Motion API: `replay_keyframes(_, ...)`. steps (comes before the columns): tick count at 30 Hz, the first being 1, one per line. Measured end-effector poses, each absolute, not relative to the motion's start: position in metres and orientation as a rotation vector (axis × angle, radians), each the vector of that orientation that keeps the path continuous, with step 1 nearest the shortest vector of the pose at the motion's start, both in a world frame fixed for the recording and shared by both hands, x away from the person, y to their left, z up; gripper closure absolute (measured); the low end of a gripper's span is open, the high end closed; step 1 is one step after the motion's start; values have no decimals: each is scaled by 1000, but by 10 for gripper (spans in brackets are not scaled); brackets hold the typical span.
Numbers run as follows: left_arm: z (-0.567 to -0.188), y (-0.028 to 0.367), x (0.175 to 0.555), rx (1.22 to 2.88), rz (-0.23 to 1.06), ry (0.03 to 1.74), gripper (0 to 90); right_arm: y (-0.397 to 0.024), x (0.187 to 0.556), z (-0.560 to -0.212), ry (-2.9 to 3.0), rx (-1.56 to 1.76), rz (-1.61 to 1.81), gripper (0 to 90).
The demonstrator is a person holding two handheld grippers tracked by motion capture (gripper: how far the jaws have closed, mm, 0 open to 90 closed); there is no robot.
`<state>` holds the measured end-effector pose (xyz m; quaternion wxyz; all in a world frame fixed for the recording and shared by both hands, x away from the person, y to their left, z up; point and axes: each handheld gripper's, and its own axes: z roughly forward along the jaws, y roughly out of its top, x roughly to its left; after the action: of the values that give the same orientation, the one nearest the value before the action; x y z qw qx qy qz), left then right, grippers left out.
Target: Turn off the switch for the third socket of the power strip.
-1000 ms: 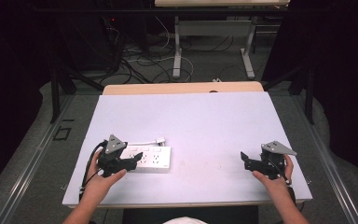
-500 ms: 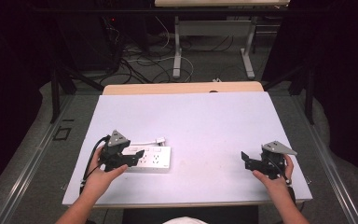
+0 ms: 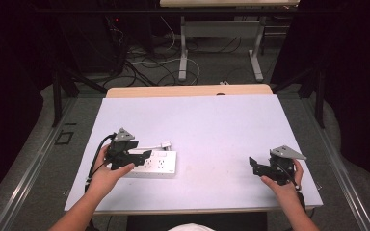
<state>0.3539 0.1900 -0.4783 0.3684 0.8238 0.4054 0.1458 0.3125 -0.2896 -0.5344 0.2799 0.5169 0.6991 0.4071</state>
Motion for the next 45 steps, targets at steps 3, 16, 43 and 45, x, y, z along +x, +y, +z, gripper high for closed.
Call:
replay_keyframes(3, -477, 187, 357, 2117, 367, 1036, 351, -290, 312, -535, 1875, 1387, 1092, 146)
replay_keyframes(16, -472, 174, 368, 2134, 347, 1043, 429, -291, 313, -535, 1882, 1397, 1097, 147)
replay_keyframes(43, -478, 143, 385, 2167, 186, 1130, 612, -294, 315, -537, 1898, 1403, 1105, 149)
replay_keyframes(45, -480, 141, 386, 2164, 180, 1146, 626, -294, 315, -537, 1899, 1403, 1106, 149)
